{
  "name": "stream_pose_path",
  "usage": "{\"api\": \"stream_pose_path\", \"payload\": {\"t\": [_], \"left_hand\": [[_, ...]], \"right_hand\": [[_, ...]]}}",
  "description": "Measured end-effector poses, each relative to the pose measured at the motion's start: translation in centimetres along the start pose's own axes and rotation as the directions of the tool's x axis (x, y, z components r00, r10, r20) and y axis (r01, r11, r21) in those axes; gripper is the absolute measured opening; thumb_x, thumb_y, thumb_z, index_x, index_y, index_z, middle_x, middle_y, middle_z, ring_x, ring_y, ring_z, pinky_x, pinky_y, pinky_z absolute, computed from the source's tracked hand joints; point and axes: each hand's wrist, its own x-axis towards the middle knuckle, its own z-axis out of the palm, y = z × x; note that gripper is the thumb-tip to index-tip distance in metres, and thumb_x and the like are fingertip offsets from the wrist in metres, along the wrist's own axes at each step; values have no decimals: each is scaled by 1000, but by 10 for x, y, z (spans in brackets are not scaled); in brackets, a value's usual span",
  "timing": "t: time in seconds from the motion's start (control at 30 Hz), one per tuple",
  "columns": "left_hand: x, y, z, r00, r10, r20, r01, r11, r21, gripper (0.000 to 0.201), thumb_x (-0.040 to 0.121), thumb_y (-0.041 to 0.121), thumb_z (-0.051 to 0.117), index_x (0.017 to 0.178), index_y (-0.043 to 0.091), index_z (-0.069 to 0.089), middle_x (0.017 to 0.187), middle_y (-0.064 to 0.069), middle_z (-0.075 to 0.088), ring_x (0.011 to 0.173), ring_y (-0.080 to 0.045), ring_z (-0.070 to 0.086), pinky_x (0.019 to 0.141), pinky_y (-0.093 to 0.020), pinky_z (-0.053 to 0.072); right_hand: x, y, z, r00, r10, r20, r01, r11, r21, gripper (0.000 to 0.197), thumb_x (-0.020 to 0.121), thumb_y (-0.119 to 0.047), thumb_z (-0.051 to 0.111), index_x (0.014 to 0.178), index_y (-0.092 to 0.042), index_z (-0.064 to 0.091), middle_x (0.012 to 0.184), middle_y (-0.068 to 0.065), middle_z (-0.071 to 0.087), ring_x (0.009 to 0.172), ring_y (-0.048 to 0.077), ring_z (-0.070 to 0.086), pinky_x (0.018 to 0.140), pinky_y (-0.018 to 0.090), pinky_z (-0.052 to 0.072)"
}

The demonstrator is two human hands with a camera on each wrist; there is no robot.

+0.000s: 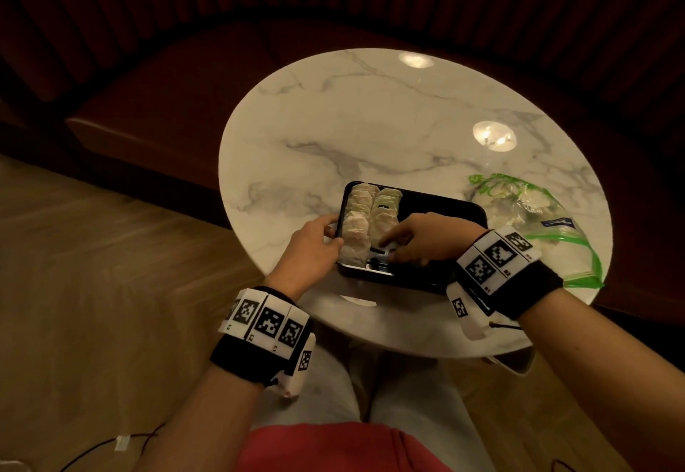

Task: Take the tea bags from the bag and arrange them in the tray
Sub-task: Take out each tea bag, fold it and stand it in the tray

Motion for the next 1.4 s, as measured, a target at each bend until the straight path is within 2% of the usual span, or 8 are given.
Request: {"api": "stream_pose_path", "payload": {"t": [0.2, 0.33, 0.47, 0.57, 0.67, 0.8, 1.0, 1.4], "left_hand": [[0, 13, 4, 988, 70, -138, -44, 982, 185, 55, 96, 27, 57, 146, 17, 37, 139, -15, 45, 129, -34, 43, 110, -41, 34], [-5, 45, 25, 936, 312, -159, -257, 921, 294, 25, 95, 20, 57, 120, 15, 56, 124, -7, 52, 119, -26, 42, 91, -22, 25], [-10, 68, 54, 879, 477, 11, -460, 839, 291, 10, 94, 16, 59, 100, 12, 66, 108, -2, 54, 104, -15, 46, 97, -28, 34], [-12, 81, 90, 828, 512, 228, -557, 799, 226, 18, 95, 20, 60, 109, 13, 68, 123, -7, 49, 116, -23, 48, 104, -36, 38], [-9, 95, 122, 785, 450, 426, -593, 745, 305, 29, 97, 20, 57, 124, 20, 66, 148, -11, 33, 134, -32, 34, 114, -40, 28], [8, 105, 151, 744, 346, 571, -629, 652, 424, 45, 98, 16, 51, 142, 19, 49, 161, -12, 13, 146, -32, 18, 117, -46, 24], [21, 118, 156, 763, 385, 519, -613, 684, 395, 46, 97, 6, 46, 143, 1, 38, 150, -11, 34, 133, -32, 40, 108, -44, 36], [7, 121, 157, 781, 297, 549, -549, 745, 378, 52, 97, 7, 45, 146, 0, 30, 154, -14, 25, 136, -36, 35, 111, -42, 32]], "right_hand": [[-63, 15, 17, 896, -39, -442, 235, 886, 399, 17, 92, -23, 64, 107, -21, 71, 88, -9, 70, 74, 1, 66, 65, 15, 52], [-106, 49, 32, 784, 151, -602, 177, 875, 450, 12, 92, -26, 64, 84, -20, 71, 65, 1, 67, 59, 13, 60, 61, 30, 48], [-124, 82, 43, 719, 322, -616, 72, 847, 526, 22, 90, -32, 66, 72, -21, 70, 68, 1, 66, 67, 14, 59, 64, 31, 42], [-132, 106, 46, 664, 435, -608, -22, 824, 566, 11, 92, -24, 66, 94, -16, 73, 90, -5, 70, 86, 11, 63, 71, 22, 41], [-130, 122, 45, 622, 507, -596, -42, 782, 621, 32, 94, -16, 62, 125, -10, 61, 116, 2, 66, 99, 10, 60, 82, 20, 41], [-129, 130, 43, 664, 472, -580, 5, 773, 635, 49, 95, -7, 56, 141, -19, 43, 140, 2, 51, 125, 19, 52, 94, 26, 41], [-126, 132, 37, 643, 450, -620, -26, 821, 570, 63, 94, -4, 53, 149, -22, 28, 147, 8, 43, 129, 31, 47, 104, 41, 41], [-79, 137, 11, 787, 404, -467, -314, 913, 261, 54, 79, -16, 75, 128, -11, 52, 130, 9, 52, 124, 26, 45, 100, 28, 35]]}}
